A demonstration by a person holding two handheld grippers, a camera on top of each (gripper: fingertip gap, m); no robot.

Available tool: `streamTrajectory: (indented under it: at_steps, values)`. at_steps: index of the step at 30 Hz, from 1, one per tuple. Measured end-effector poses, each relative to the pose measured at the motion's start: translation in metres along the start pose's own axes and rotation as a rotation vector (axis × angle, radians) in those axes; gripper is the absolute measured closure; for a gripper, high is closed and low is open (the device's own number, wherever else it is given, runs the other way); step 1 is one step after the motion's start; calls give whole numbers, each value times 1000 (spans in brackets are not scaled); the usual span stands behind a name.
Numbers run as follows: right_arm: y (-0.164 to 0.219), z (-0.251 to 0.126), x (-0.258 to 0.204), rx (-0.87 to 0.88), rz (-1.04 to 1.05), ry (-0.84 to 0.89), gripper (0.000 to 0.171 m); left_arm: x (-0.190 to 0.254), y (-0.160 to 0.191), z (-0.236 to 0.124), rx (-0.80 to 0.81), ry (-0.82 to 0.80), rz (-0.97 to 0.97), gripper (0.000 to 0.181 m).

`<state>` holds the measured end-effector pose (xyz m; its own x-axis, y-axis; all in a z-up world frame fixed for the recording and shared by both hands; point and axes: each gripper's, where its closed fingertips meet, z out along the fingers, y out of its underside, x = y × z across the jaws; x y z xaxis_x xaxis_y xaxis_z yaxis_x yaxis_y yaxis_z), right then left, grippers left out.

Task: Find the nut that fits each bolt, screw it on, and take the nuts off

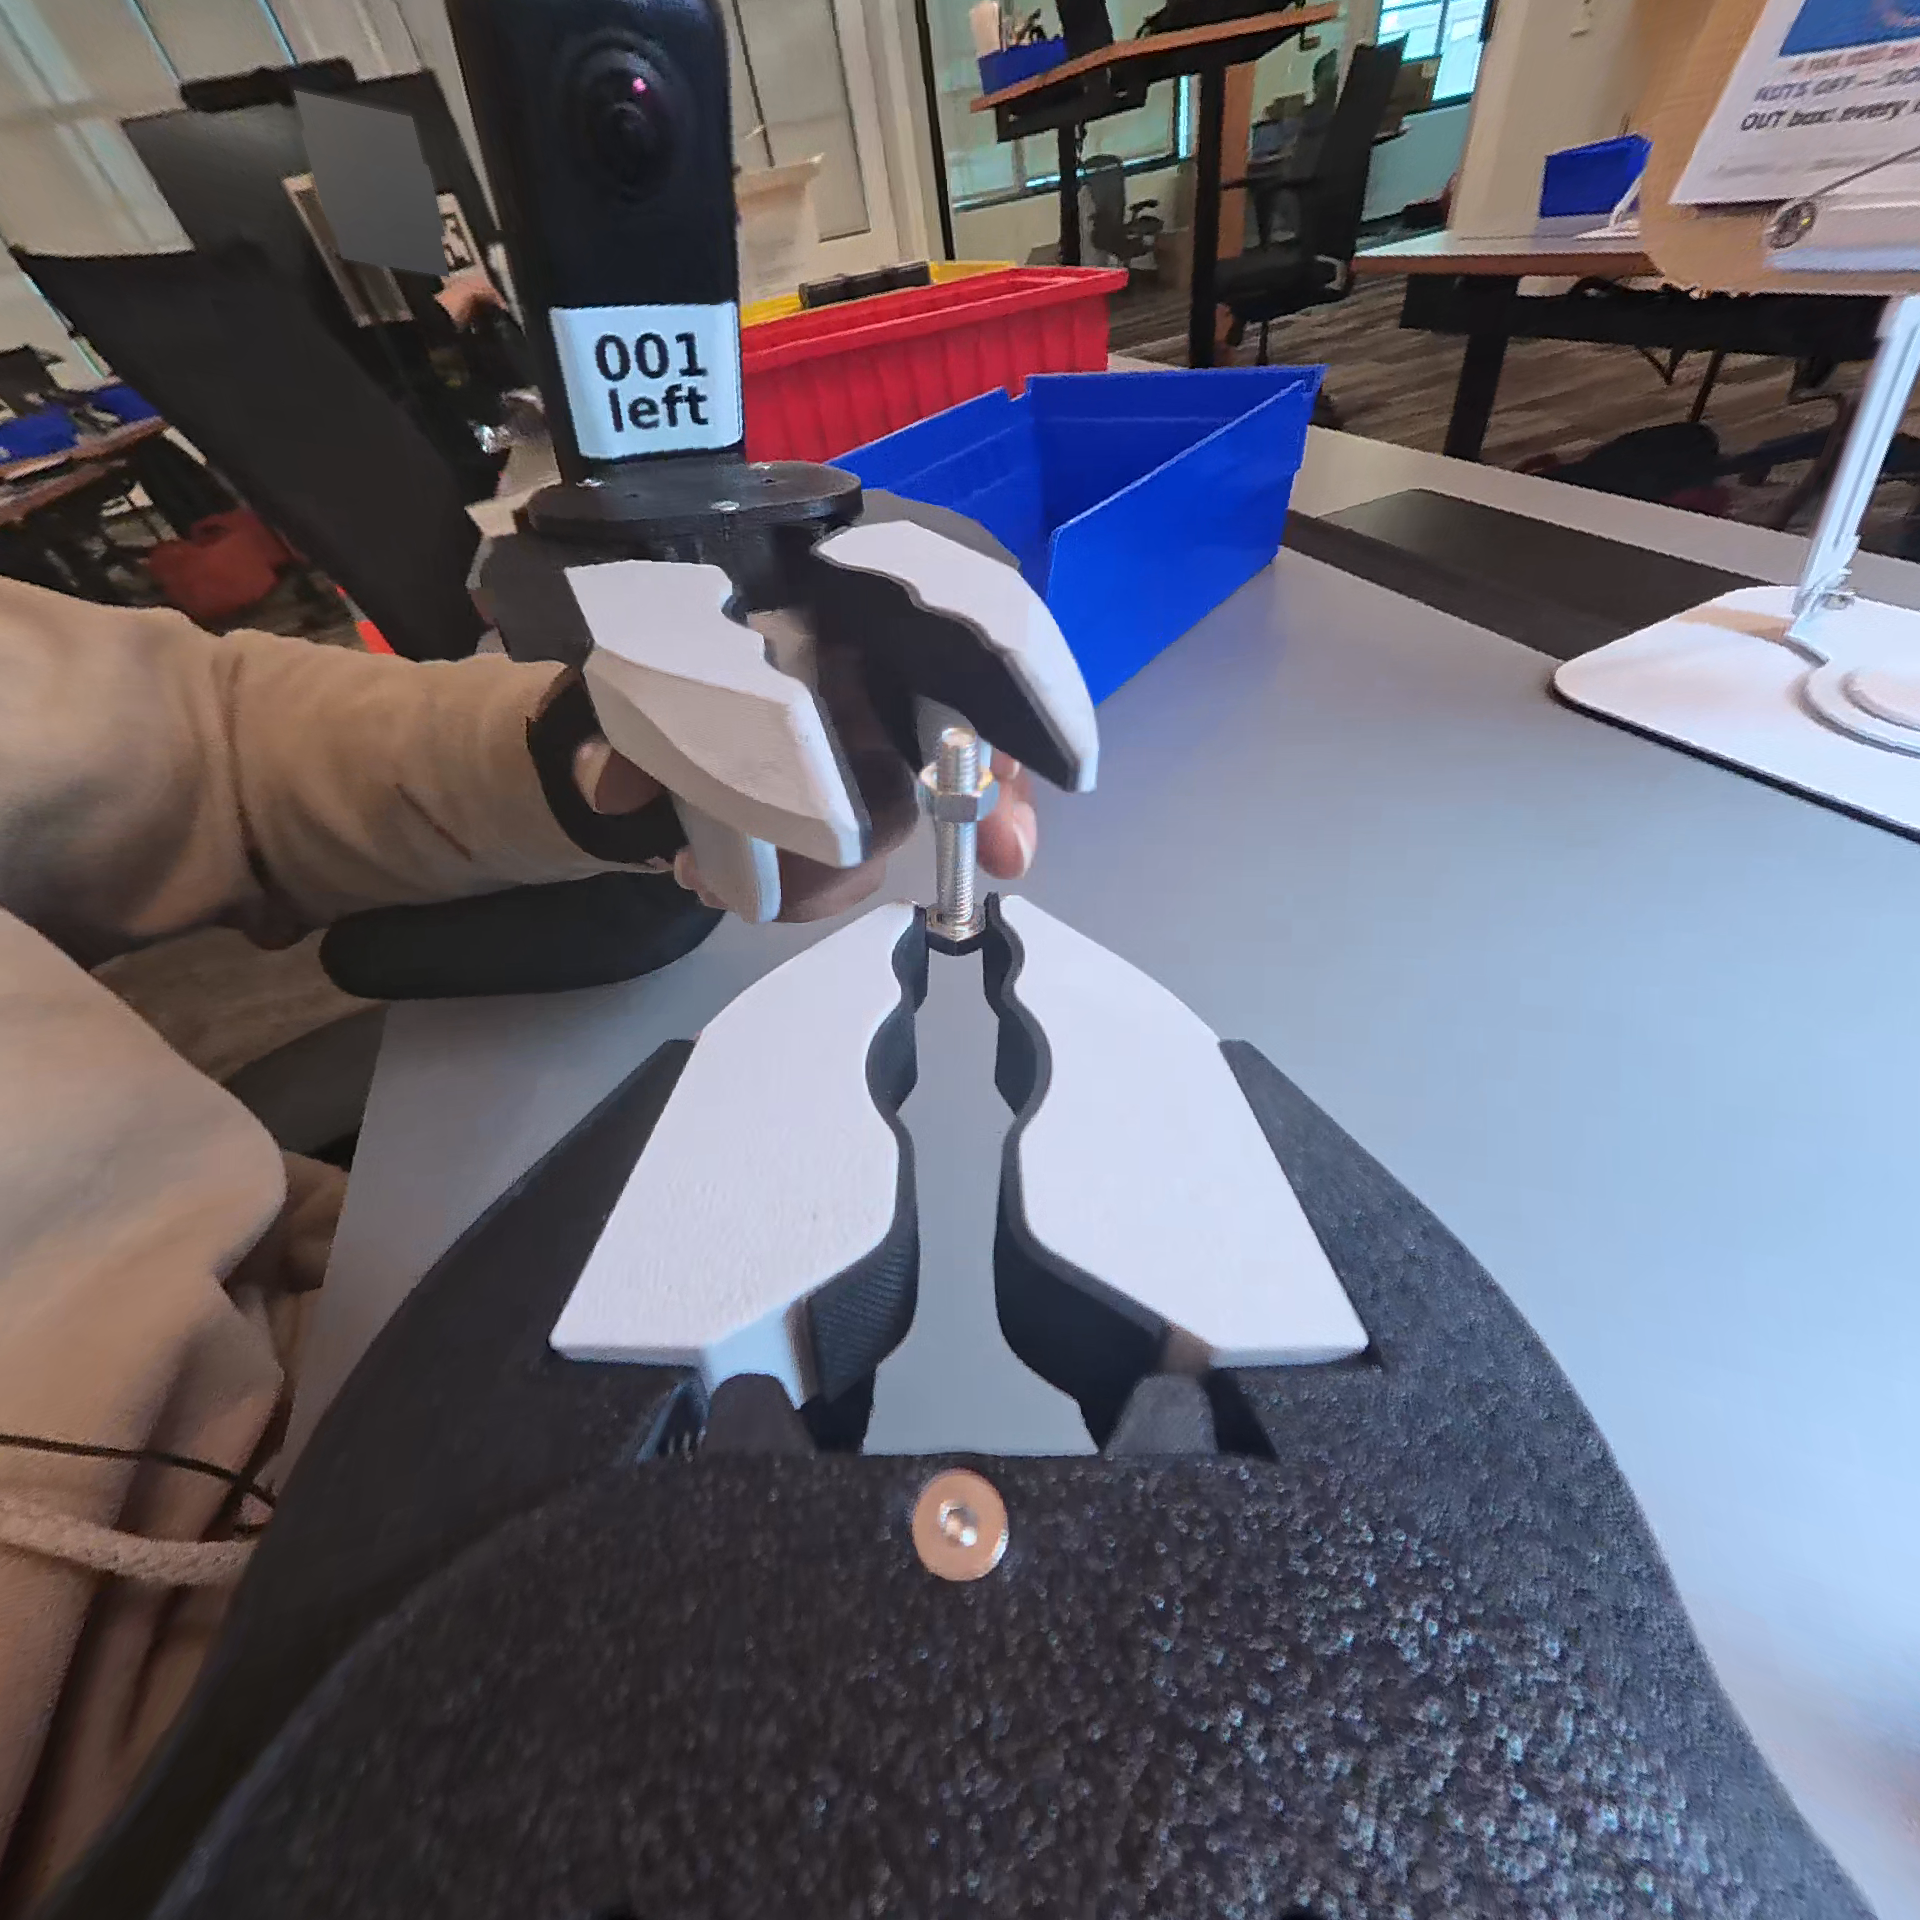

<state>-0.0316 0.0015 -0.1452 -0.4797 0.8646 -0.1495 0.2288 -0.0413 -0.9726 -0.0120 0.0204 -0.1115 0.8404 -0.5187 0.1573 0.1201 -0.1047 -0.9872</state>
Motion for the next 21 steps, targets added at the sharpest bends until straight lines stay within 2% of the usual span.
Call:
streamTrajectory:
  at_steps: [2, 3, 4, 5, 8, 12, 15, 17, 21]
  values:
    - [1, 1, 1, -7, -5, 6, 161, 7, 1, 0, -8, 41, -3, 159]
    - [0, -1, 4, -4, 2, 17, 161, 7, 0, -1, -9, 41, -7, 156]
    - [-1, -2, 9, -1, 10, 40, 161, 13, -1, -3, -5, 80, 2, 174]
    - [-1, -4, 14, 2, 18, 60, 161, 17, -4, -5, 12, 108, 1, 176]
    - [-2, -7, 18, 4, 29, 65, 161, 13, -4, -4, 8, 69, 28, 171]
    - [3, 0, 4, -19, 5, 22, 161, 2, 1, 0, -1, 9, 10, 151]
    - [5, 1, 4, -31, 3, 24, 161, 7, 2, 0, -12, 39, 10, 155]
    - [4, -2, 13, -25, 20, 61, 161, 16, -2, -5, -1, 100, 17, 181]
    - [1, -6, 17, -22, 28, 69, 161, 11, -2, -4, 7, 54, 41, 172]
